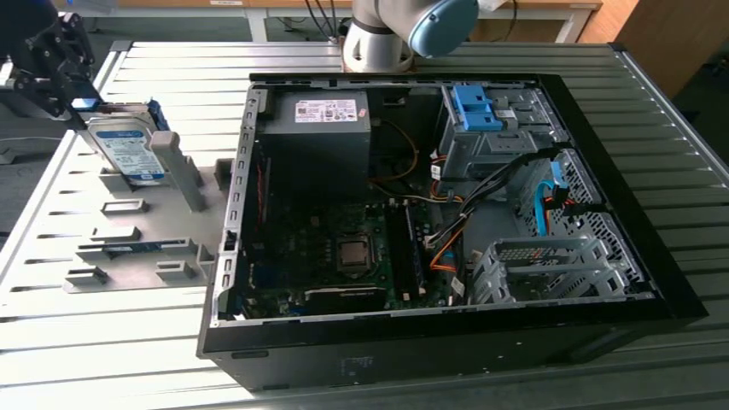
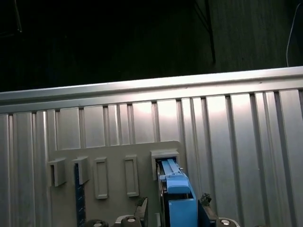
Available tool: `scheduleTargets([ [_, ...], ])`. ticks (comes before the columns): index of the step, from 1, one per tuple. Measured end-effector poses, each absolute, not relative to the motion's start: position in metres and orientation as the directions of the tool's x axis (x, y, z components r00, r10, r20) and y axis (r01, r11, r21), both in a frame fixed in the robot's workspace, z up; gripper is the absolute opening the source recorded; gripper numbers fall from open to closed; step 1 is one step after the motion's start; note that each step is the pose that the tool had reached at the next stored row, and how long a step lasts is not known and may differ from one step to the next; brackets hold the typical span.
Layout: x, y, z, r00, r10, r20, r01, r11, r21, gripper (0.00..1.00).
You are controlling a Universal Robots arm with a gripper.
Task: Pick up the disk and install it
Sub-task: 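Pick up the disk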
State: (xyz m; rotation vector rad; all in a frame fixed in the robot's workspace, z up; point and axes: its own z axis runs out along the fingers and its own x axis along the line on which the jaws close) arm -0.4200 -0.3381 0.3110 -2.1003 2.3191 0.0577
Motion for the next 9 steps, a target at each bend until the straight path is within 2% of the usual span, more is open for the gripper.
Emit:
scheduleTargets([
  [9, -0.4222, -0.3358, 0.2998, -0.082, -0.996, -0.034, -0.997, 0.081, 0.019, 0.53],
])
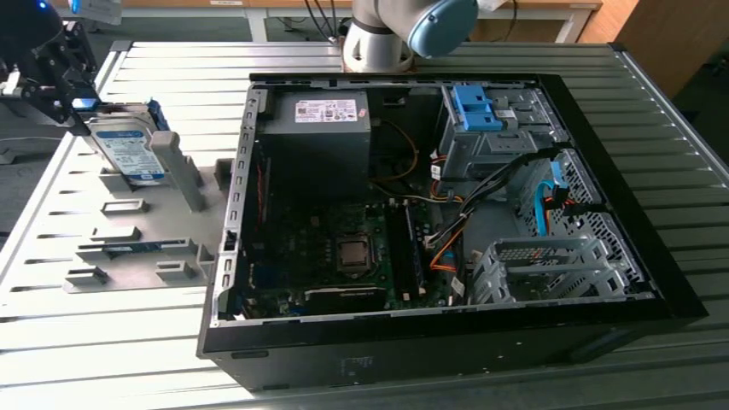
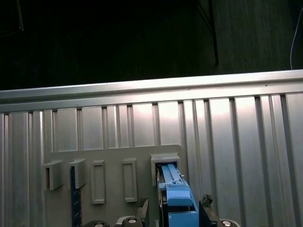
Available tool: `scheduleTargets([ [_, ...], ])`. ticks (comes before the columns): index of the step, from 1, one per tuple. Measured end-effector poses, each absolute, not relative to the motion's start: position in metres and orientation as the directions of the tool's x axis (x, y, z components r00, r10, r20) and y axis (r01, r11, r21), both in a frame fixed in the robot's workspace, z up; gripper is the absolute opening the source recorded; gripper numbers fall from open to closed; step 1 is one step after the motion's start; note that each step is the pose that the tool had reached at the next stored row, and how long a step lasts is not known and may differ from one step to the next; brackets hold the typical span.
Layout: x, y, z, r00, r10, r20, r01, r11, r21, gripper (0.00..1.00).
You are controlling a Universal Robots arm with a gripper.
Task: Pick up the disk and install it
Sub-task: 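Pick up the disk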
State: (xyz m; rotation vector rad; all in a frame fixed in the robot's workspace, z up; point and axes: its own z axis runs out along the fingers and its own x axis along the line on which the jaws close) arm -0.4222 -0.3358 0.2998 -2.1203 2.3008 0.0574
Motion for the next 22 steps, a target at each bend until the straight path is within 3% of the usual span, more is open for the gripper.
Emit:
scheduleTargets([
  [4, -0.422, -0.336, 0.298, -0.077, -0.996, -0.034, -0.997, 0.077, 0.019, 0.51],
  [5, -0.422, -0.336, 0.297, -0.077, -0.996, -0.034, -0.997, 0.077, 0.019, 0.45],
  [22, -0.423, -0.333, 0.289, -0.07, -0.997, -0.034, -0.997, 0.069, 0.019, 0.45],
])
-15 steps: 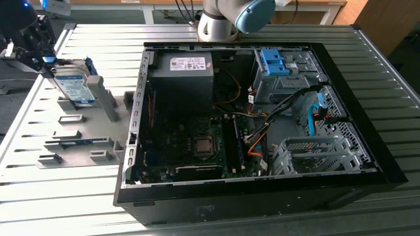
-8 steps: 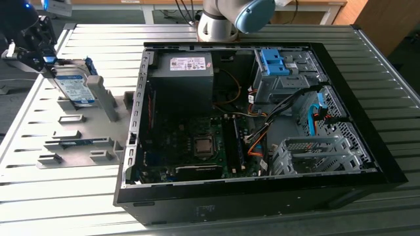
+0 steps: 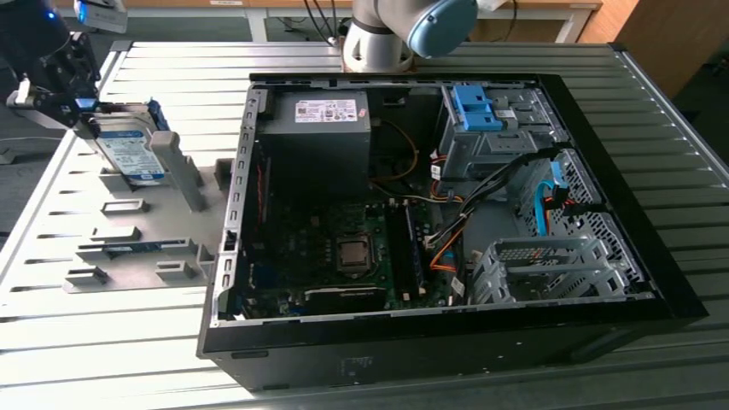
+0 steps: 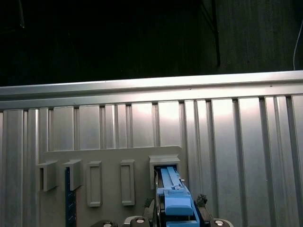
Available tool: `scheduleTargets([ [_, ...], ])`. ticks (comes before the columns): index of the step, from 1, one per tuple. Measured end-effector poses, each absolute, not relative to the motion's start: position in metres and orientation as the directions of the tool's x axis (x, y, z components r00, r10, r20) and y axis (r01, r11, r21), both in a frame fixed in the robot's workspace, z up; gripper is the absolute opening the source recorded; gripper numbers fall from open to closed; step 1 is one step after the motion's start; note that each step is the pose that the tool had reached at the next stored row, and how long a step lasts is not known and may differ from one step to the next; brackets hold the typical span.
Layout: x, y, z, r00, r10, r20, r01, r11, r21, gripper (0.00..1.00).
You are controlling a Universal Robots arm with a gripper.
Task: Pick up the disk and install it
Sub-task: 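Pick up the disk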
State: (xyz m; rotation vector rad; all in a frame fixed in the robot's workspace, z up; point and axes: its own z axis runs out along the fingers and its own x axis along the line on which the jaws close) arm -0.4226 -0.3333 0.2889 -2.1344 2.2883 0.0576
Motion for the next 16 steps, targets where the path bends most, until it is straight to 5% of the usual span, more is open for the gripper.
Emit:
scheduleTargets([
  [5, -0.4226, -0.3333, 0.2886, -0.07, -0.997, -0.034, -0.997, 0.069, 0.019, 0.37],
  [16, -0.4227, -0.3337, 0.2884, -0.008, -0.999, -0.034, -1.0, 0.007, 0.019, 0.37],
])
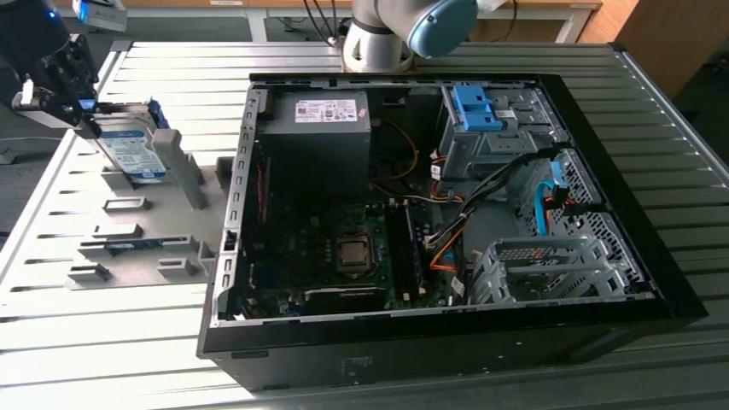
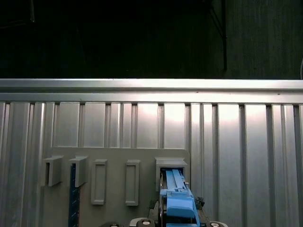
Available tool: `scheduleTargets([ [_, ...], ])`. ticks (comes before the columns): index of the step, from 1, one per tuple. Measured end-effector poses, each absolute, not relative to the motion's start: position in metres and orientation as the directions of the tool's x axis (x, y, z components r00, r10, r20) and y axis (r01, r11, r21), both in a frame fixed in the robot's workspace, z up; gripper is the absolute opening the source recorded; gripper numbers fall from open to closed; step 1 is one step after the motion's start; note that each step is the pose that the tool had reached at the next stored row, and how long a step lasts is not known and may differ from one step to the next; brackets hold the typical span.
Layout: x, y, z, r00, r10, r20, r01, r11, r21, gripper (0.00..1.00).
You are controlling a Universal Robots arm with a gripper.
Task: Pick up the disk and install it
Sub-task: 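Pick up the disk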
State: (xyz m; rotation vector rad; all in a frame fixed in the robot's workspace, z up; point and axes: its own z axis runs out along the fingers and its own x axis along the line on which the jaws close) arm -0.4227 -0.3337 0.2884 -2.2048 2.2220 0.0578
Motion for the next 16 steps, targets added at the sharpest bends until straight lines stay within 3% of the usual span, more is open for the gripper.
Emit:
scheduleTargets([
  [16, -0.4227, -0.3337, 0.2884, -0.019, -0.999, -0.034, -1.0, 0.018, 0.019, 0.37],
])
